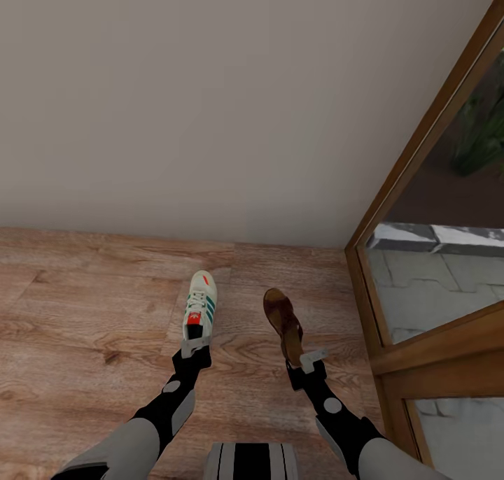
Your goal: Pick up the two gym shoes and the two sandals from the corridor floor and place them onto the hallstand (shoe rack) in the corridor, making sure they are on the rack and not on the floor. Arrange them so the two gym shoes are next to each other and the two sandals are next to each other.
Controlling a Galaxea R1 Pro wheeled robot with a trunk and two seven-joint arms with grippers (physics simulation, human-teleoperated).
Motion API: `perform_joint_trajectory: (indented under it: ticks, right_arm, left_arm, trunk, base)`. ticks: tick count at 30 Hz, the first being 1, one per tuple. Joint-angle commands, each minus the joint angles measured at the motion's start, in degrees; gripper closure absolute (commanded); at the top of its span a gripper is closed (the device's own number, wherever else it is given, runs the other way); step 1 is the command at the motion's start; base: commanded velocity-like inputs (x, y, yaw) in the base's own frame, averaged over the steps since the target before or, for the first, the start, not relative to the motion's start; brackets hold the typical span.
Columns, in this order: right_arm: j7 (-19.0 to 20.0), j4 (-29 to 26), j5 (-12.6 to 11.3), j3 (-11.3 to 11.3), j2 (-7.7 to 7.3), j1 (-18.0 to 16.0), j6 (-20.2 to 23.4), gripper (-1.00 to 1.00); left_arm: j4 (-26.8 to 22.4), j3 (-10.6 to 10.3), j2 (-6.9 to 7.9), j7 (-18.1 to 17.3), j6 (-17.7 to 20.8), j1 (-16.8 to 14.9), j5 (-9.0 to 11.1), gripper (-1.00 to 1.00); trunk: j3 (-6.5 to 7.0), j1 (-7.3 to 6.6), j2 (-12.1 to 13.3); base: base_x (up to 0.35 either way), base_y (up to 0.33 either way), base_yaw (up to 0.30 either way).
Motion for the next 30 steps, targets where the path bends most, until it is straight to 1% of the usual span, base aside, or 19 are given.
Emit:
perform_joint_trajectory:
  ticks: [1,19,30]
  right_arm:
    - [-0.4,0.1,0.4,0.1,0.0,0.0,-0.5,1.0]
    - [-0.4,0.2,0.3,0.2,0.01,0.0,-1.1,1.0]
    - [-0.4,0.2,0.3,0.2,-0.01,0.0,-1.2,1.0]
  left_arm:
    - [0.0,0.1,-0.03,0.0,-0.2,0.0,0.1,1.0]
    - [0.0,0.1,-0.03,0.0,-0.2,0.0,0.1,1.0]
    - [0.0,0.1,-0.03,0.0,-0.2,0.0,0.1,1.0]
  trunk:
    - [-0.04,-0.01,0.0]
    - [-0.04,-0.01,0.0]
    - [-2.48,0.27,-0.2]
  base:
    - [0.0,0.0,0.0]
    - [0.0,0.0,0.0]
    - [0.0,0.0,0.0]
